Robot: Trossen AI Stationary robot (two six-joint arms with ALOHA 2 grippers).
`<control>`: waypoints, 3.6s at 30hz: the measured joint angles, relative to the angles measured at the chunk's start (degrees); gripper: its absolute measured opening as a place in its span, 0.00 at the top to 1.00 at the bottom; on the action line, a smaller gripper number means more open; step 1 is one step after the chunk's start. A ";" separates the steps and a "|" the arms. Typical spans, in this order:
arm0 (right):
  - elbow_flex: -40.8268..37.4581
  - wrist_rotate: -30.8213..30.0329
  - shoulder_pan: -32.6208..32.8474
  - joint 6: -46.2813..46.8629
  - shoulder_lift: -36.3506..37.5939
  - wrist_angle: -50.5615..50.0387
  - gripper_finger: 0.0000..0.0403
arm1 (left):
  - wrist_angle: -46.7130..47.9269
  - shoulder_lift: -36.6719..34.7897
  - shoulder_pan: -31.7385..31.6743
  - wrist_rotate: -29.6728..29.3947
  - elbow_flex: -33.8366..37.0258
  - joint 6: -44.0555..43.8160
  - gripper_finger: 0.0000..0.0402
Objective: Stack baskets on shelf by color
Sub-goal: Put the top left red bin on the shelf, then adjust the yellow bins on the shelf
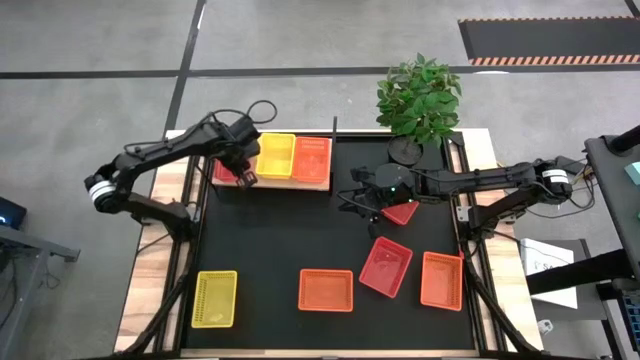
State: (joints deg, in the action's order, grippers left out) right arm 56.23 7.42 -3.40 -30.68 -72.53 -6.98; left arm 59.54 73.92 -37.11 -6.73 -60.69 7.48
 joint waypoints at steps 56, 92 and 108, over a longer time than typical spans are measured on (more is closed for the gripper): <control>-0.04 0.00 0.00 0.22 0.00 -0.07 0.98 | -9.61 -3.21 10.68 -7.93 3.15 -6.72 1.00; -0.04 0.00 0.00 0.11 0.00 -0.02 0.98 | -25.02 -1.56 10.58 -6.78 4.99 -5.29 1.00; -0.04 0.00 0.00 0.47 0.00 -0.02 0.98 | -37.33 11.04 3.43 -16.55 5.97 4.95 1.00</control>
State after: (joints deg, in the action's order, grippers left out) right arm 56.18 7.42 -3.40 -30.21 -72.53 -7.01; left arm 22.22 84.95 -33.68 -23.28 -54.72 12.43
